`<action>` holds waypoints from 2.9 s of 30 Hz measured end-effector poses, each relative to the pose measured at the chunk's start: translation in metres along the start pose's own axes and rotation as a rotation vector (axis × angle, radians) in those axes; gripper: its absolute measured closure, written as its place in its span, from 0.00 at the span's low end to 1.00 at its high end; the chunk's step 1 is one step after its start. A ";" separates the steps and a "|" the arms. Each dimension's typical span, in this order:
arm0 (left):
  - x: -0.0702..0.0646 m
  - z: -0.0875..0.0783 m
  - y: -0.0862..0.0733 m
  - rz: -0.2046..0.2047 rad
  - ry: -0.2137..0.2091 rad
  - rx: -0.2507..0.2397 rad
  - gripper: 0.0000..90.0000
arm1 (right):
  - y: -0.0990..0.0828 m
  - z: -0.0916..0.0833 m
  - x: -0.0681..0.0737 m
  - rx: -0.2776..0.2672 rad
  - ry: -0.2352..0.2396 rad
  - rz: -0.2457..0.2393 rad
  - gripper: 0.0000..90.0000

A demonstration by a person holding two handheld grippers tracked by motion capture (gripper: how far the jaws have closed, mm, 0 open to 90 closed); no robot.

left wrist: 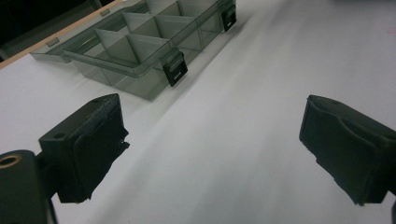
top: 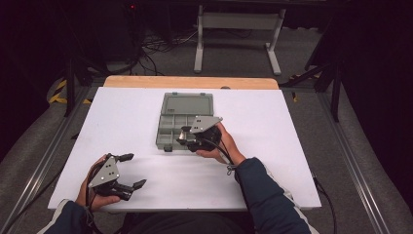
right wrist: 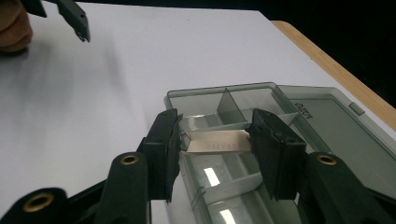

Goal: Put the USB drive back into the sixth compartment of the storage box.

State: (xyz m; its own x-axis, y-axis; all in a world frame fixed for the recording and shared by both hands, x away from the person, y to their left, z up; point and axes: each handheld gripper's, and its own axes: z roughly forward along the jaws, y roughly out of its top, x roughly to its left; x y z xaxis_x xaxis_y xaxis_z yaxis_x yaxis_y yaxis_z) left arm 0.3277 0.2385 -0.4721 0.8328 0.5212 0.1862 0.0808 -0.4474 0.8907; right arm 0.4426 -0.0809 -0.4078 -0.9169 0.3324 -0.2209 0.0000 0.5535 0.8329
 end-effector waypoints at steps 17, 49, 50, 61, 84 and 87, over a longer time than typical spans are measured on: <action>0.001 -0.001 0.000 -0.003 0.003 -0.006 0.09 | 0.000 0.023 -0.014 0.041 -0.011 0.039 0.59; 0.001 0.000 0.000 0.004 -0.004 0.003 0.09 | -0.007 0.035 -0.015 0.079 -0.019 0.076 0.59; 0.001 0.000 0.000 0.004 -0.003 0.003 0.09 | -0.008 0.035 -0.015 0.081 -0.021 0.076 0.59; 0.001 0.000 0.000 0.004 -0.005 0.004 0.09 | -0.009 0.035 -0.013 0.081 -0.022 0.070 0.59; 0.000 -0.002 0.001 0.011 0.020 -0.004 0.12 | -0.006 -0.012 0.001 -0.043 -0.112 0.049 0.57; -0.001 -0.001 0.002 0.015 0.027 -0.006 0.13 | -0.006 -0.022 0.003 -0.058 -0.132 0.042 0.59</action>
State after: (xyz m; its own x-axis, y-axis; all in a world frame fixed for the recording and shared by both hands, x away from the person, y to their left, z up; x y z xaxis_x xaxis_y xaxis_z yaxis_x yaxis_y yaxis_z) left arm 0.3263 0.2381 -0.4701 0.8191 0.5336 0.2107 0.0648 -0.4510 0.8901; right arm 0.4307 -0.0999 -0.4027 -0.8561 0.4541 -0.2468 0.0107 0.4929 0.8700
